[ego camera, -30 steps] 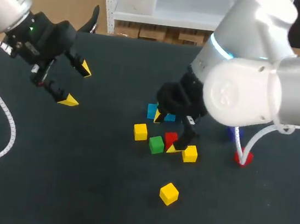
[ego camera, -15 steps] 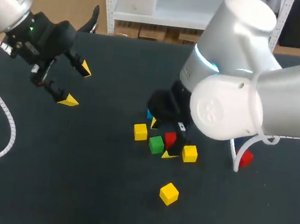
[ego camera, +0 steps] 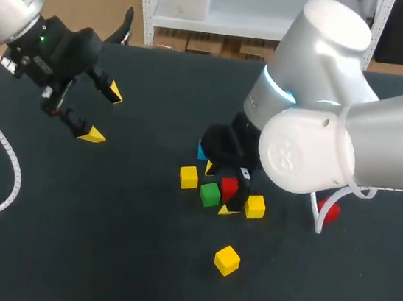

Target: Place the blue cubes, place green cubes on the blue cubes, place the yellow cubes on the green cubes, then place the red cubes on the yellow cubes, and place purple cube on the red cubes.

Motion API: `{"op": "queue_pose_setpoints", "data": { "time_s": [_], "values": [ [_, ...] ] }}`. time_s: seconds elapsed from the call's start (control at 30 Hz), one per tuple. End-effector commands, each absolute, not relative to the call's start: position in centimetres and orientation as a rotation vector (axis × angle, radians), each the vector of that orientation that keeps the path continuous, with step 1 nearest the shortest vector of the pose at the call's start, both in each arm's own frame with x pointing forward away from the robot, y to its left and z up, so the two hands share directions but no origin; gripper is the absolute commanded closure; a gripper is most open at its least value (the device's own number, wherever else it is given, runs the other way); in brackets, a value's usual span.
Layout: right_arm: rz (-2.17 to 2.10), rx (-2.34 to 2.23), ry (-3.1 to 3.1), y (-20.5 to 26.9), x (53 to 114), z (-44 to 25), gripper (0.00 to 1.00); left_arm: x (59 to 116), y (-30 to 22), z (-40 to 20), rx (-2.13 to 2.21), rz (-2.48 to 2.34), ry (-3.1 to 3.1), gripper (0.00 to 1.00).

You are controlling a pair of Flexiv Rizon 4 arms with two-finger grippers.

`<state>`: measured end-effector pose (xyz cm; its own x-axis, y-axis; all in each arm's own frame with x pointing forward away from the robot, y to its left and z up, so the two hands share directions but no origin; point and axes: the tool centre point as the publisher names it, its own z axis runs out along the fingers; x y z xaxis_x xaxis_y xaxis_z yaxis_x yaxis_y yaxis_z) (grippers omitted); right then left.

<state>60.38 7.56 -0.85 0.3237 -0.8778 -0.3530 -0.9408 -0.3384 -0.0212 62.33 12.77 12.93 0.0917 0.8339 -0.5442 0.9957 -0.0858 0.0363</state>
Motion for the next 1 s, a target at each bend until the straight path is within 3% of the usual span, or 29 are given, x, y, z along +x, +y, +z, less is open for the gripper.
{"op": "queue_pose_setpoints", "data": {
  "time_s": [0.03, 0.13, 0.2, 0.37, 0.47, 0.67, 0.73, 0.87, 1.0],
  "values": [
    [0.420, -2.373, 1.651, 7.85, 60.63, -0.88, 0.02, 62.44, 12.81, 12.88, 1.981, -0.552, 1.794, 0.00],
    [0.422, -2.377, 1.649, 7.90, 60.70, -0.97, 0.12, 62.44, 12.81, 12.88, 1.981, -0.552, 1.794, 0.00],
    [0.420, -2.383, 1.651, 7.89, 60.74, -1.04, 0.11, 62.44, 12.81, 12.88, 1.981, -0.552, 1.794, 0.00],
    [0.420, -2.384, 1.651, 7.85, 60.79, -1.06, 0.21, 62.44, 12.81, 12.88, 1.981, -0.552, 1.794, 0.00],
    [0.421, -2.382, 1.648, 7.97, 60.73, -0.98, 0.49, 62.44, 12.81, 12.88, 1.981, -0.552, 1.794, 0.00],
    [0.431, -2.385, 1.636, 8.36, 60.56, -1.07, 0.59, 62.44, 12.81, 12.88, 1.981, -0.552, 1.794, 0.00],
    [0.432, -2.386, 1.634, 8.38, 60.54, -1.09, 0.67, 62.44, 12.81, 12.88, 1.981, -0.552, 1.794, 0.00],
    [0.432, -2.387, 1.631, 8.30, 60.52, -0.99, 1.00, 62.44, 12.81, 12.88, 1.981, -0.552, 1.794, 0.00],
    [0.445, -2.357, 1.638, 8.29, 60.39, -0.30, 1.00, 62.44, 12.81, 12.88, 1.981, -0.552, 1.794, 0.00]
  ]
}}
